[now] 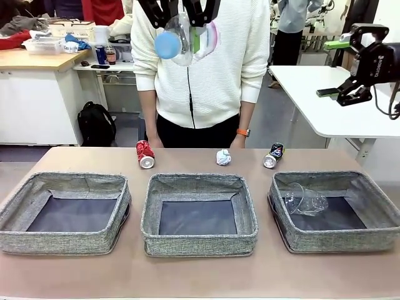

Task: Sort the waste into the appropriate baskets.
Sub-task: Place the picked waste into the Fabric basket indicated by the person.

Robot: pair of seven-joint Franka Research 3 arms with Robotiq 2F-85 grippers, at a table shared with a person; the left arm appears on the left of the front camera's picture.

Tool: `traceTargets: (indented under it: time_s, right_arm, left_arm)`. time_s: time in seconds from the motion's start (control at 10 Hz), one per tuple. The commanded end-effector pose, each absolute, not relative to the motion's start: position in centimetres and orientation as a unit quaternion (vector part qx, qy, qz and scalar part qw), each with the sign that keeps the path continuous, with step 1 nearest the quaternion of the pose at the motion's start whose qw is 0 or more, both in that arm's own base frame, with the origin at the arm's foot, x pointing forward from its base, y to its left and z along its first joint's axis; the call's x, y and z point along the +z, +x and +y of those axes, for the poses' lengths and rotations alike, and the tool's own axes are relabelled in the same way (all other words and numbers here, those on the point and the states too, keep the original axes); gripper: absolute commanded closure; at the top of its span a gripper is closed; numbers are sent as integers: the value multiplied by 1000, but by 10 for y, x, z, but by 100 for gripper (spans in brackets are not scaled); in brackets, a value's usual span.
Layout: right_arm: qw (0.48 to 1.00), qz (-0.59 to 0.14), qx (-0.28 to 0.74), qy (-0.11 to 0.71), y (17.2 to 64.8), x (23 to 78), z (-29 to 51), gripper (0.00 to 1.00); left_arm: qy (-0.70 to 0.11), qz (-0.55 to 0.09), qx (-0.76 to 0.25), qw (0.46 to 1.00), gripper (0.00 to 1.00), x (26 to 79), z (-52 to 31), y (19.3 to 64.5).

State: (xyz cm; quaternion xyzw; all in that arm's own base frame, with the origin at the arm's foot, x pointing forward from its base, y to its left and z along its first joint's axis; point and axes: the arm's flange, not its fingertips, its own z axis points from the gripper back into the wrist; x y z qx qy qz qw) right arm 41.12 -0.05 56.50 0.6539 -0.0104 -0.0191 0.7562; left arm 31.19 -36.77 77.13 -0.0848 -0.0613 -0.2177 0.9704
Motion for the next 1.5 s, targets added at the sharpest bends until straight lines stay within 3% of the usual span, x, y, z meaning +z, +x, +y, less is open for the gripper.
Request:
traceTargets:
  time_s: [0.0, 1.4]
  right_arm:
    - [752, -15, -19, 659, 414, 569, 0, 0]
    - [752, -15, -19, 659, 414, 569, 0, 0]
  left_arm:
    - [-80, -62, -218, 971, 81, 773, -363, 311]
    - [-80, -62, -218, 971, 81, 773, -363, 311]
